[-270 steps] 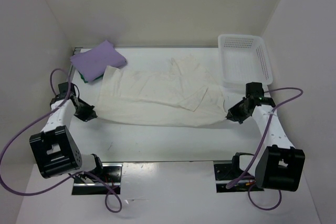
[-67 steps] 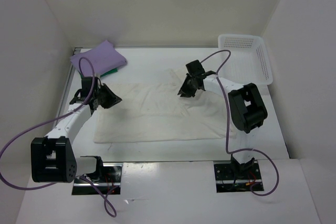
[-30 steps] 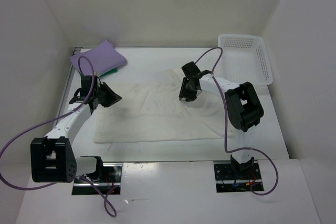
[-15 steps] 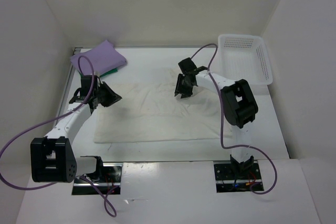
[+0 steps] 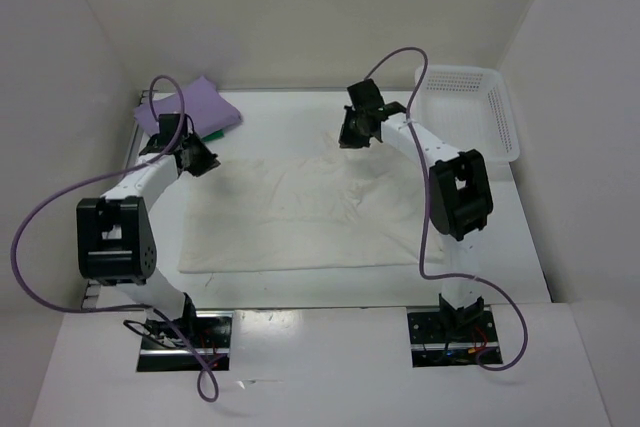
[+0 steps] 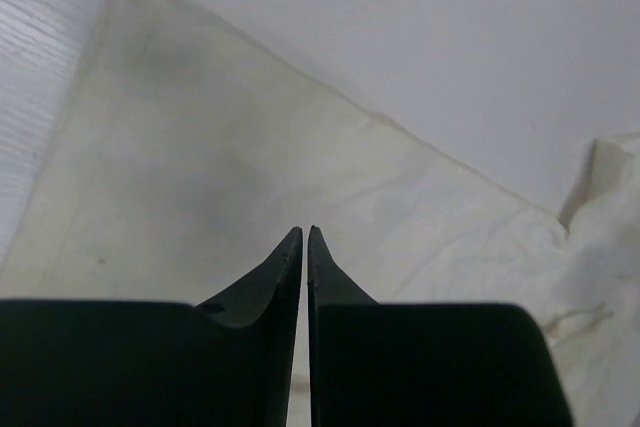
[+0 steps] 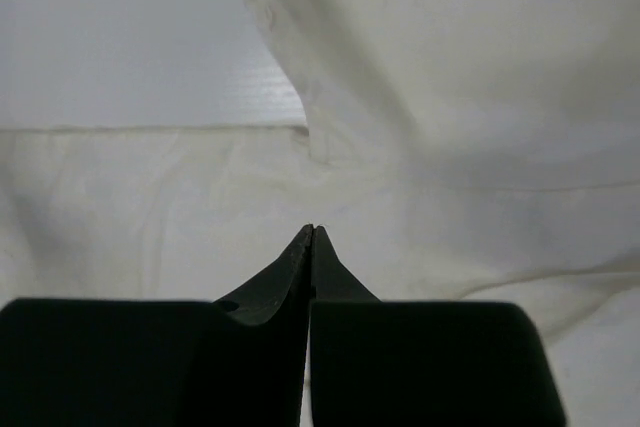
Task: Fold and stack the t-shirts
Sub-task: Grap the side of the flattened tshirt furthest away from the robot with both arms
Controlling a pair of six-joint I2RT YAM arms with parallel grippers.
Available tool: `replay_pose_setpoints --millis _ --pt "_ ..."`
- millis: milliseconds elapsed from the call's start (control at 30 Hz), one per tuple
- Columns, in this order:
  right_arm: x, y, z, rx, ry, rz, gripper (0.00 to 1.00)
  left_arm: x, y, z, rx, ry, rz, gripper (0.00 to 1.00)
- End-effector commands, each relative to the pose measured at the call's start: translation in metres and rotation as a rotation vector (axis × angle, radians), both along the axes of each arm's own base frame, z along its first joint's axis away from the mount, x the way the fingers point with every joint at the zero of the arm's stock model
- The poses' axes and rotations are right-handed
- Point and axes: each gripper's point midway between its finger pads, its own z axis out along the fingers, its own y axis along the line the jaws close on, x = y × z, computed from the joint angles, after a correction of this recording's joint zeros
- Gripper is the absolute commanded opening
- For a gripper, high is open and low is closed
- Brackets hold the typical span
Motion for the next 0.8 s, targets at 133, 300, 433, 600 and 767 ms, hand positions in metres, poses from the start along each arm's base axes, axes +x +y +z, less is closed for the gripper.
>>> replay_pose_setpoints --millis 133,300,433,600,767 --pt "0.072 -0.043 0.028 0.015 -0.142 -0.122 0.00 0.040 0.051 -0.023 0.103 0.032 0.103 0.24" --pt "0.104 -0.051 0.023 0.019 -0.155 -0.140 0.00 0.052 0.076 -0.048 0.189 0.097 0.160 0.44" --pt "0.125 -0.063 0.009 0.027 -0.147 -0.161 0.12 0.053 0.096 -0.061 0.233 0.129 0.205 0.52" --pt "0.159 -0.075 -0.003 0.014 -0.159 -0.189 0.31 0.066 0.100 -0.066 0.241 0.121 0.212 0.53" --pt "0.180 -0.079 -0.009 -0.021 -0.181 -0.214 0.41 0.073 0.106 -0.065 0.271 0.111 0.213 0.53"
